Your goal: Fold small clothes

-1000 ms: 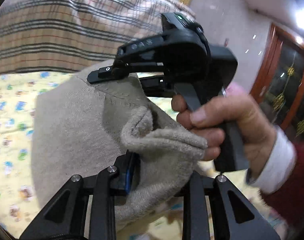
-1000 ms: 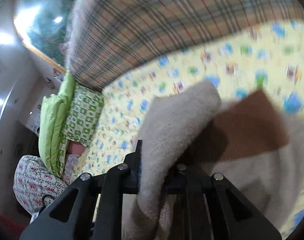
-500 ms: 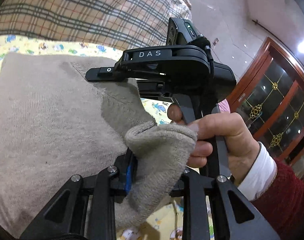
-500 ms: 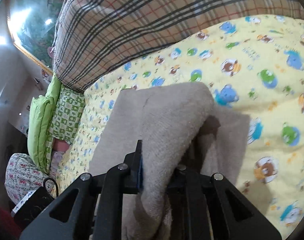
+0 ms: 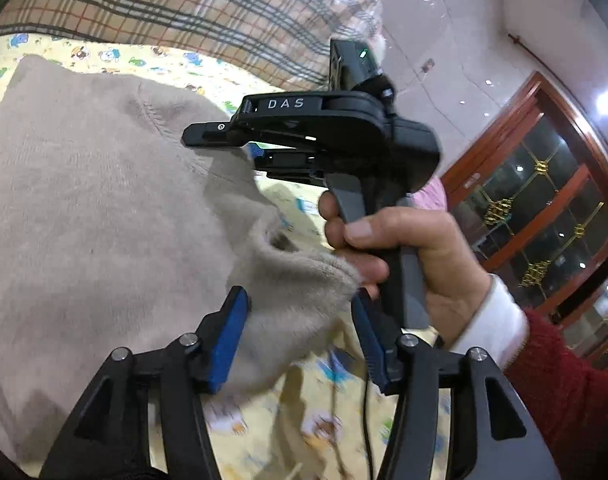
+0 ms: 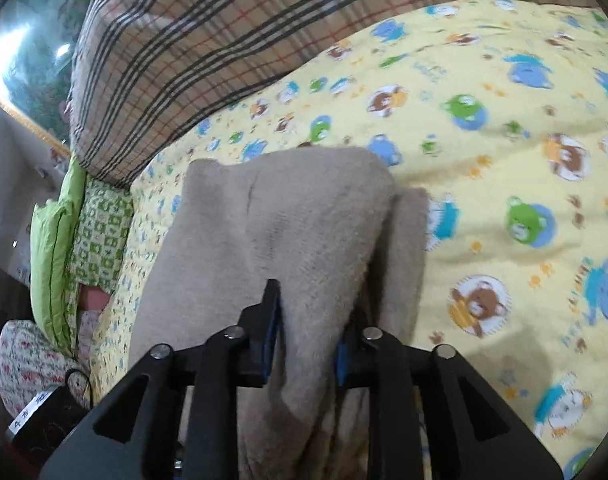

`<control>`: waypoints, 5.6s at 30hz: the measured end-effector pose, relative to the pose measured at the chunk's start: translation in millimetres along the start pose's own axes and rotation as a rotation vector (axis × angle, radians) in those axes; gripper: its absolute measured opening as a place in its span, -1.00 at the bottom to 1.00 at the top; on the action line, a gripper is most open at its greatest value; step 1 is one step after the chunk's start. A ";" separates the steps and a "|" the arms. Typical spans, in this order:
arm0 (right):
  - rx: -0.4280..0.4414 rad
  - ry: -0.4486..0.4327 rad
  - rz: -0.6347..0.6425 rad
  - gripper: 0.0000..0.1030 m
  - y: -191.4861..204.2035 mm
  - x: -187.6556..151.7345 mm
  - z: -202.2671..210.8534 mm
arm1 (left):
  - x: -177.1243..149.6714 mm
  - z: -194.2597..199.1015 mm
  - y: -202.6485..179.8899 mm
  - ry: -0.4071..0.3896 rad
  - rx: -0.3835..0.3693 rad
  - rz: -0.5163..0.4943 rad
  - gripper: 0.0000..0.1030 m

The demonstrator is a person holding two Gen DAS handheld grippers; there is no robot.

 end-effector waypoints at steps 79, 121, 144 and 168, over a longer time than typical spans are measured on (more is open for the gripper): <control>0.146 0.025 0.127 -0.78 142.3 -97.0 -65.0 | -7.0 225.4 306.9 -0.197 0.450 0.367 -0.59; 0.103 -0.011 0.099 0.16 85.8 -229.9 1.2 | -171.4 251.3 69.2 -0.119 0.725 0.148 0.11; -0.121 0.044 0.260 -0.79 68.6 -243.1 -21.2 | -204.2 250.5 107.2 -0.112 0.678 0.468 -0.38; 0.064 -0.079 0.176 -0.09 152.3 -176.4 -2.7 | -67.5 254.2 111.4 -0.160 0.451 0.229 0.03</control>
Point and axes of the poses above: each gripper's, at about its wrist camera, not at the fingertips, and z roughly against the way its jaws point, y to its left, x to its top, the point moved 4 cm from there along -z, roughly the way its jaws point, and after that the axes turned 14 degrees about -z, right-handed, at the moved point
